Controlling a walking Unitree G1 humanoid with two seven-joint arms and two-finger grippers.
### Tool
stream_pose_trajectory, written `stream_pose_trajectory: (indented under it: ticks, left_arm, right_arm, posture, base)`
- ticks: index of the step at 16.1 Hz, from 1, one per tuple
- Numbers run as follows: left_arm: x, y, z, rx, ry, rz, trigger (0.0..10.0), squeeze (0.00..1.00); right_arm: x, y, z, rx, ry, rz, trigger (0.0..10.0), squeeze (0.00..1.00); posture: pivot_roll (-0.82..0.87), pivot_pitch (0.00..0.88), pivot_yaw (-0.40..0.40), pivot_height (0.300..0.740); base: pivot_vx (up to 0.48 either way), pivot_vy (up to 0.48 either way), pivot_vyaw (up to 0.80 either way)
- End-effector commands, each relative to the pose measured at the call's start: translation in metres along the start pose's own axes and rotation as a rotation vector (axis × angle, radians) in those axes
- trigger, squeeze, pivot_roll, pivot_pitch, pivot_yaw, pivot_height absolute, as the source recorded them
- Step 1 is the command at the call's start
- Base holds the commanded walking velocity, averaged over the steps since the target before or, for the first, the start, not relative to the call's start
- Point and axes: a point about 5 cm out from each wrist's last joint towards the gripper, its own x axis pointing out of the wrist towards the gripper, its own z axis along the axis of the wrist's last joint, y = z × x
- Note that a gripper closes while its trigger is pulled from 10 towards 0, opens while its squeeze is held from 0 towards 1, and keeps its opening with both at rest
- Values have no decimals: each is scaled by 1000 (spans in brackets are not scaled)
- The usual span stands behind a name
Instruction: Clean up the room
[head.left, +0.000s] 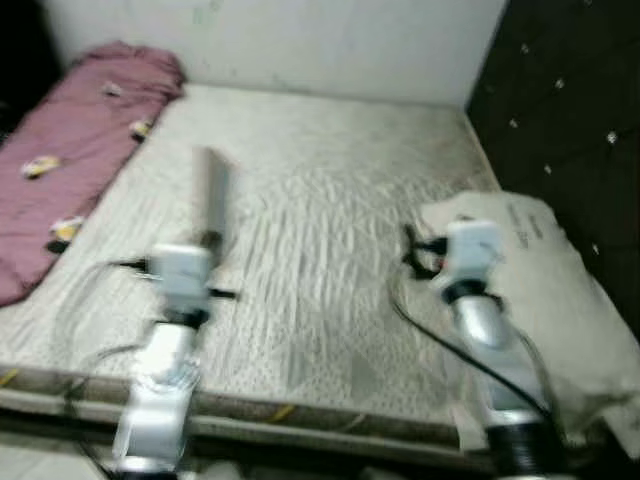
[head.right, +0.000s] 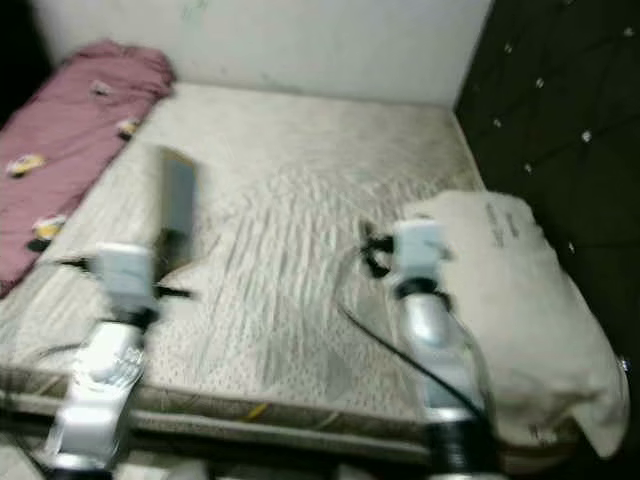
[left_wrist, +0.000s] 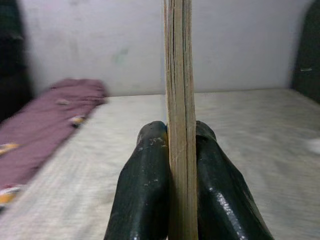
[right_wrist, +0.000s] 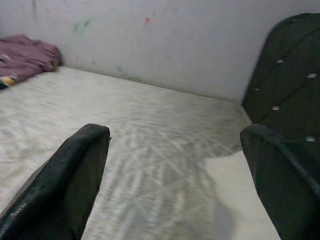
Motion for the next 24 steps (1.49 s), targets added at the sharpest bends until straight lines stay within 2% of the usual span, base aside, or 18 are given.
stream_pose_trajectory:
  ticks: [1,9,17,22,24]
  left_arm:
    - [2,9,11,19,-57,21,10000,0]
    - [3,8,12,27,-63,28,10000,0]
    - [4,8,12,8,-65,35,10000,0]
    - [6,14,11,25,-59,61,10000,0]
    - [9,19,17,-8,-88,65,10000,0]
  right_arm:
    - [2,6,4,8,-15,14,10000,0]
    - [4,5,4,15,-13,12,10000,0]
    - [5,6,5,11,-12,12,10000,0]
    - [6,5,6,11,-14,7,10000,0]
    - [9,3,9,16,-20,-8,10000,0]
  posture:
    - [21,0,-34,740]
    - [20,0,-39,740]
    - [19,0,-42,740]
    - [39,0,-55,740]
    - [45,0,-48,740]
  base:
    - [0,0,0]
    - [0,-30,-253]
    - [0,-327,0]
    - [0,0,0]
    - [0,0,-219]
